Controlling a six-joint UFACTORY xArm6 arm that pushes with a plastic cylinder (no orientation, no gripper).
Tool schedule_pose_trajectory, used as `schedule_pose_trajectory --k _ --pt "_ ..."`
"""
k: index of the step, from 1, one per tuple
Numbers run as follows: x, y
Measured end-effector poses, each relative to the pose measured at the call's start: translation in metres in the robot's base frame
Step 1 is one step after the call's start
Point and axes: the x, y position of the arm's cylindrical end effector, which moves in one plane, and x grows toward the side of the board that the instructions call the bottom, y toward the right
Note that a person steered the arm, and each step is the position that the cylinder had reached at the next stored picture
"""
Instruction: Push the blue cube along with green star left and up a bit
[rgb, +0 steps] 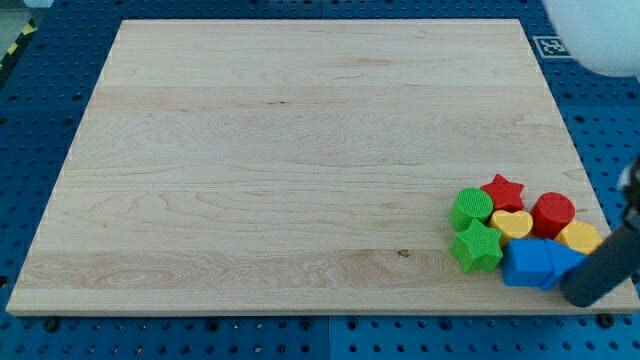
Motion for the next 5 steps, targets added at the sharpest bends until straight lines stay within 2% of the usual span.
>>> schedule_pose_trajectory --k 1,2,4,5 --pt "-0.003 -0.025" --pt "-0.007 -0.023" --pt "0.001 0.014" --pt "-0.011 0.007"
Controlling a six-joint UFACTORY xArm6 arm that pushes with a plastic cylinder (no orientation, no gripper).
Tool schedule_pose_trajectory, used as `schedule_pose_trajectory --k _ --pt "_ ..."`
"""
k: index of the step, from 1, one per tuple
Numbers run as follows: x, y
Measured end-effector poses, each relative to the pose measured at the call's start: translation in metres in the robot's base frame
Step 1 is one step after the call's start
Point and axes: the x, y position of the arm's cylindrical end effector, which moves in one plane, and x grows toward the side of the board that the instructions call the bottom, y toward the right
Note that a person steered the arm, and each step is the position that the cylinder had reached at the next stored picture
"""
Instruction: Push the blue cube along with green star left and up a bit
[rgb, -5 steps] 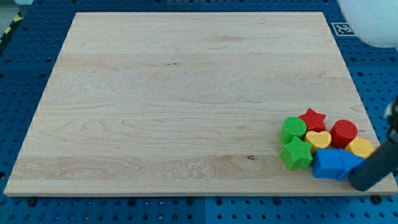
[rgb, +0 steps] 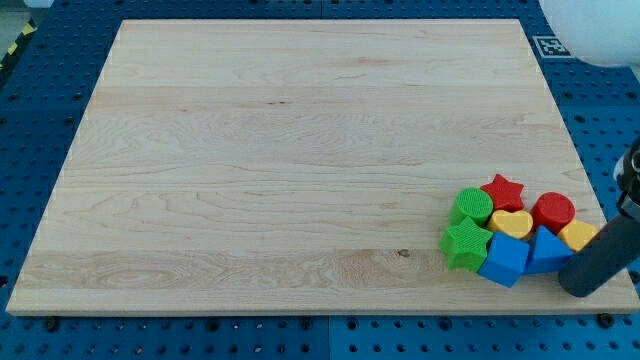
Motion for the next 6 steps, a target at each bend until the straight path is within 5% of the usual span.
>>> schedule_pose_trajectory --k 3,6 --pt "-0.009 -0.078" --pt "-0.063 -0.144"
